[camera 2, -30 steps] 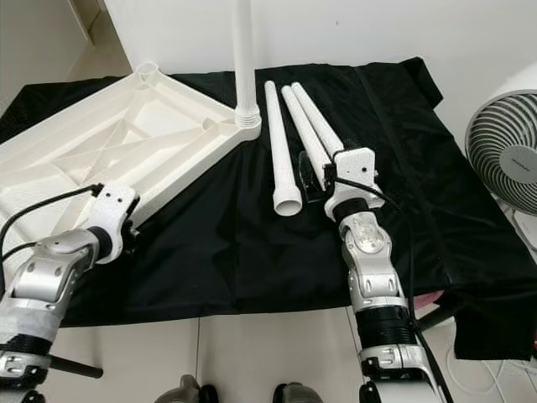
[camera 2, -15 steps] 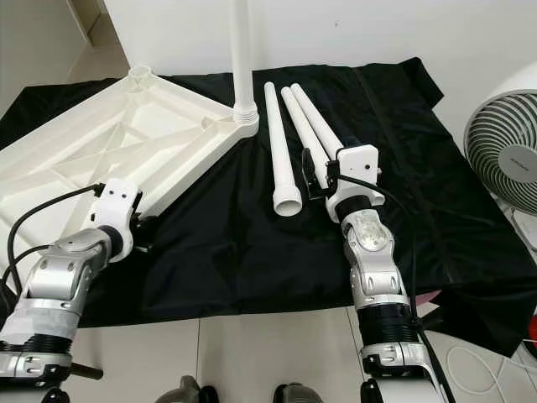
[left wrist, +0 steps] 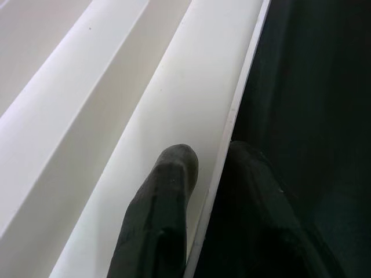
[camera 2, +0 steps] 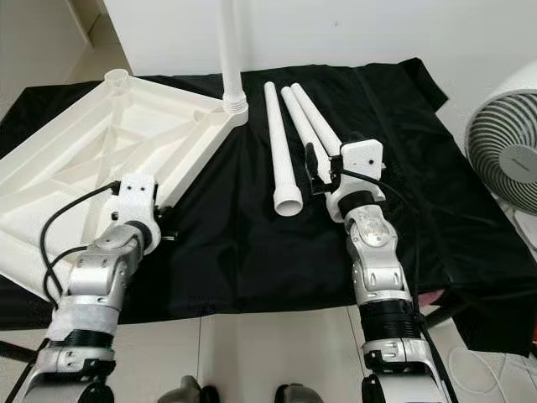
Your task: Building children table
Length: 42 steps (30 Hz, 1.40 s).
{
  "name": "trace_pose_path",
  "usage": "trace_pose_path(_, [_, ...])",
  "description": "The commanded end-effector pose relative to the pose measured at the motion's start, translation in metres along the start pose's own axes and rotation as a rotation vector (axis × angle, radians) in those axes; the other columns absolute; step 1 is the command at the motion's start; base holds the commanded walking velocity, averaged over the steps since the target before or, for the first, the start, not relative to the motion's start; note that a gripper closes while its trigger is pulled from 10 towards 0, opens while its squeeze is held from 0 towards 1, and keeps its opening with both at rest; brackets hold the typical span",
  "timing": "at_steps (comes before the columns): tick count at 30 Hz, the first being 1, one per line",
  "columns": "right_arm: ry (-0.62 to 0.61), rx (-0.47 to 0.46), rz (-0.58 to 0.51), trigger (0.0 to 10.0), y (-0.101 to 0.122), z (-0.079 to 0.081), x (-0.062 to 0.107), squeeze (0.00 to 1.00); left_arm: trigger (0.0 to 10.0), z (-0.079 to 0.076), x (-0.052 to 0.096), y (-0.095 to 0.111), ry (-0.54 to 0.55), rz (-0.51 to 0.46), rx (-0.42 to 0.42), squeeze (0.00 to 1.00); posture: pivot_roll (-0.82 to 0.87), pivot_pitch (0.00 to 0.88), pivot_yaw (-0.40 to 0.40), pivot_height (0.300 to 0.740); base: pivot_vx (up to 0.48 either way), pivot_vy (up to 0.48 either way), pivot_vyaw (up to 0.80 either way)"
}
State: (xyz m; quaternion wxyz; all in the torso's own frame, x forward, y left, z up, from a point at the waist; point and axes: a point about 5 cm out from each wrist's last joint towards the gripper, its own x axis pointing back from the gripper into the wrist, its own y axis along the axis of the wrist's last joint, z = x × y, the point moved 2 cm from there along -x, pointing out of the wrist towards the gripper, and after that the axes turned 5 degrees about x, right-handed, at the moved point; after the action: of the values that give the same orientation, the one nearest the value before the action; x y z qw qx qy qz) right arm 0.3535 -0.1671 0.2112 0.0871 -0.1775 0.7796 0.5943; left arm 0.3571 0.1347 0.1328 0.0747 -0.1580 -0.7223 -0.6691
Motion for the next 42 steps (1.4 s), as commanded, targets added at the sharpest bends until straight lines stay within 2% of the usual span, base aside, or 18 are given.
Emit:
trace_pose_path(1, [0.011, -0.006, 0.007, 10.0, -0.001, 0.004, 0.000, 0.00, 0.0, 0.009, -0.007, -0.011, 0.185, 0.027, 0.011, 0.00, -0.12, 0.092, 0.059, 0.740, 0.000, 0.000, 0.00])
trace_pose_path(6, [0.012, -0.003, 0.006, 10.0, 0.000, 0.004, -0.002, 0.00, 0.0, -0.023, -0.021, 0.004, 0.074, -0.005, -0.034, 0.00, -0.12, 0.089, 0.057, 0.740, 0.000, 0.000, 0.00])
trace_pose_path(7, [0.012, -0.003, 0.006, 10.0, 0.000, 0.004, -0.002, 0.00, 0.0, -0.023, -0.021, 0.004, 0.074, -0.005, -0.034, 0.00, -0.12, 0.089, 0.057, 0.740, 0.000, 0.000, 0.00])
trace_pose_path(8, [0.011, -0.002, 0.005, 10.0, 0.000, 0.004, -0.002, 0.00, 2.3, -0.041, -0.025, 0.010, 0.004, -0.031, -0.068, 0.00, -0.13, 0.090, 0.061, 0.740, 0.000, 0.000, 0.00])
trace_pose_path(9, [0.011, -0.002, 0.004, 10.0, 0.000, 0.004, -0.002, 0.00, 2.3, -0.053, -0.028, 0.014, -0.043, -0.050, -0.091, 0.00, -0.13, 0.090, 0.061, 0.740, 0.000, 0.000, 0.00])
trace_pose_path(10, [0.011, -0.002, 0.004, 10.0, 0.000, 0.004, -0.002, 0.00, 2.3, -0.053, -0.028, 0.014, -0.043, -0.050, -0.091, 0.00, -0.13, 0.090, 0.061, 0.740, 0.000, 0.000, 0.00])
trace_pose_path(11, [0.009, -0.001, 0.003, 10.0, 0.000, 0.004, -0.002, 0.00, 10.0, -0.069, -0.029, 0.020, -0.104, -0.069, -0.122, 0.00, -0.14, 0.090, 0.067, 0.740, 0.000, 0.000, 0.00])
trace_pose_path(12, [0.002, 0.000, 0.003, 10.0, 0.001, 0.003, -0.001, 0.00, 10.0, -0.082, -0.030, 0.025, -0.161, -0.084, -0.125, 0.00, -0.14, 0.093, 0.074, 0.740, 0.000, 0.000, 0.00])
trace_pose_path(16, [-0.009, 0.002, 0.004, 10.0, 0.000, 0.001, 0.001, 0.00, 10.0, -0.100, -0.028, 0.033, -0.257, -0.123, -0.148, 0.00, -0.15, 0.093, 0.079, 0.740, 0.000, 0.000, 0.00])
trace_pose_path(17, [-0.014, 0.004, 0.006, 10.0, 0.000, 0.000, 0.002, 0.00, 10.0, -0.105, -0.026, 0.035, -0.288, -0.136, -0.152, 1.00, -0.15, 0.094, 0.082, 0.740, 0.000, 0.000, 0.00])
trace_pose_path(21, [-0.021, 0.005, 0.010, 10.0, -0.002, -0.001, 0.004, 0.00, 10.0, -0.111, -0.023, 0.036, -0.350, -0.160, -0.153, 1.00, -0.15, 0.097, 0.088, 0.740, 0.000, 0.000, 0.00])
trace_pose_path(23, [-0.022, 0.003, 0.012, 10.0, -0.002, 0.000, 0.005, 0.00, 10.0, -0.110, -0.022, 0.034, -0.360, -0.159, -0.198, 1.00, -0.15, 0.097, 0.088, 0.740, 0.000, 0.000, 0.00])
trace_pose_path(24, [-0.020, 0.002, 0.012, 10.0, -0.002, 0.001, 0.006, 0.00, 10.0, -0.108, -0.022, 0.035, -0.348, -0.167, -0.220, 0.76, -0.14, 0.105, 0.090, 0.740, 0.000, 0.000, 0.00])
trace_pose_path(25, [-0.018, 0.000, 0.013, 10.0, -0.002, 0.002, 0.006, 0.00, 10.0, -0.106, -0.021, 0.035, -0.344, -0.174, -0.233, 0.00, -0.14, 0.105, 0.090, 0.740, 0.000, 0.000, 0.00])
trace_pose_path(32, [-0.011, -0.006, 0.013, 10.0, -0.002, 0.004, 0.005, 0.00, 10.0, -0.087, -0.014, 0.036, -0.347, -0.222, -0.296, 0.00, -0.12, 0.110, 0.083, 0.740, 0.000, 0.000, 0.00])
trace_pose_path(35, [0.000, -0.008, 0.017, 10.0, -0.003, 0.007, 0.005, 0.00, 10.0, -0.074, -0.001, 0.032, -0.416, -0.262, -0.319, 0.00, -0.11, 0.116, 0.076, 0.740, 0.000, 0.000, 0.00])
trace_pose_path(39, [0.005, -0.009, 0.016, 10.0, -0.003, 0.007, 0.004, 0.00, 10.0, -0.058, 0.015, 0.027, -0.476, -0.299, -0.428, 0.00, -0.11, 0.119, 0.076, 0.740, 0.000, 0.000, 0.00])
trace_pose_path(42, [0.007, -0.011, 0.016, 10.0, -0.003, 0.009, 0.004, 0.00, 10.0, -0.036, 0.029, 0.019, -0.541, -0.247, -0.438, 0.00, -0.09, 0.122, 0.075, 0.740, 0.000, 0.000, 0.00])
